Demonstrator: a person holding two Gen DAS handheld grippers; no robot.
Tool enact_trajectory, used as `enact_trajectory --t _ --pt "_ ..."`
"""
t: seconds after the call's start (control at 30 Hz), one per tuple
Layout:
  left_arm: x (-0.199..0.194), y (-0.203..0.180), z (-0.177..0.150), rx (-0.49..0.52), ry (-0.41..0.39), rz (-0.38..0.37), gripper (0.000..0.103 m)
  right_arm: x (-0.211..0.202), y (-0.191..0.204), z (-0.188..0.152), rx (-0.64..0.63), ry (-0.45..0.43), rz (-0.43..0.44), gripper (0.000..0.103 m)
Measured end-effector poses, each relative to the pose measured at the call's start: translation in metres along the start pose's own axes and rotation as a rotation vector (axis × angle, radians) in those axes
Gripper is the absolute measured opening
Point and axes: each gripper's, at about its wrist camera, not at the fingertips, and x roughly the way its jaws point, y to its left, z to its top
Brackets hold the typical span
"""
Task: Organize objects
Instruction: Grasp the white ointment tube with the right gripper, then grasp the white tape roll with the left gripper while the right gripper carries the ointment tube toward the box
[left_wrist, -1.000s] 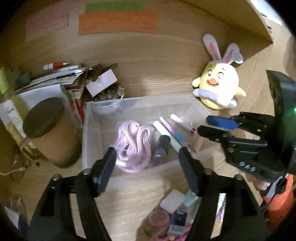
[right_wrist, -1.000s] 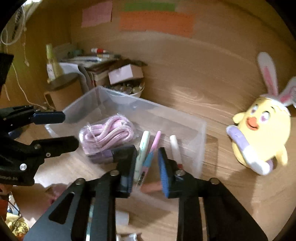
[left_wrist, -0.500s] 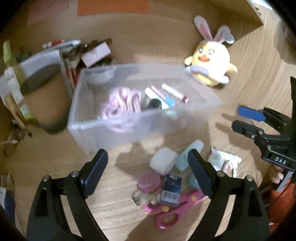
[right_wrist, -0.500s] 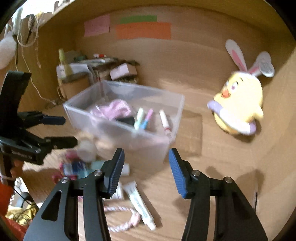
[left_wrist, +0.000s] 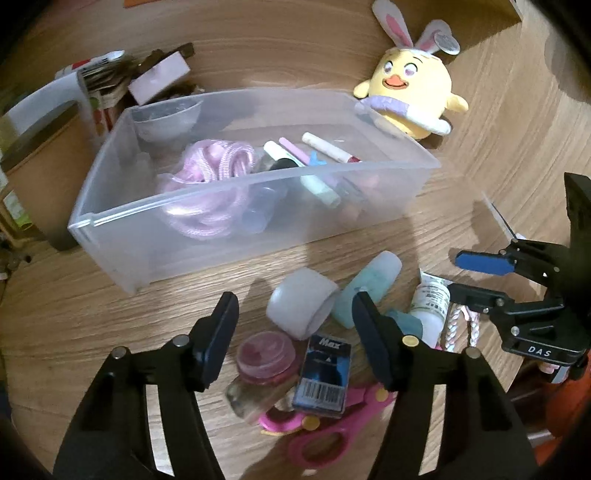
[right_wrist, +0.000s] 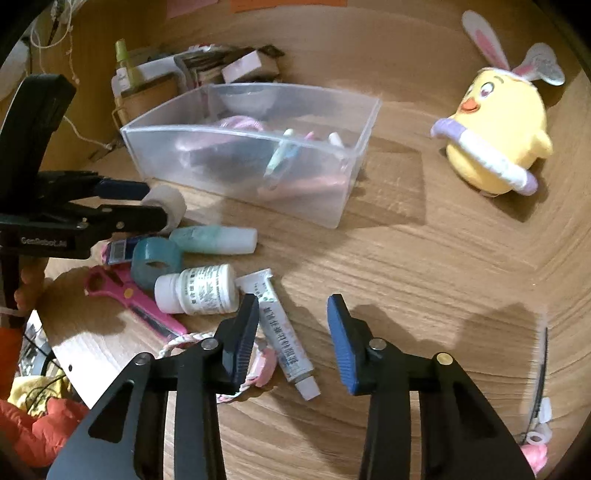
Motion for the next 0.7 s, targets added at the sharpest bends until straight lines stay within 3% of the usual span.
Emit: enact_trajectory --t 0.13,0.2,0.3,0.7 --pt "0.006 -0.003 0.002 -0.002 0.019 -0.038 0.063 0.005 0.005 0.000 -0.013 0.014 0.015 0.025" --pt "0.009 -0.004 0.003 0.001 0.023 -0.039 0.053 0.008 0.007 0.000 -0.017 0.025 0.012 0.017" --pt "0.013 -0.005 0.002 -0.001 0.030 -0.051 0.040 0.010 0.006 -0.002 -0.005 0.026 0.005 0.016" --pt "-0.017 0.002 0.007 -0.027 -0.095 -0.019 0.040 -0.025 -0.010 0.014 0.080 -0.109 -0.056 0.016"
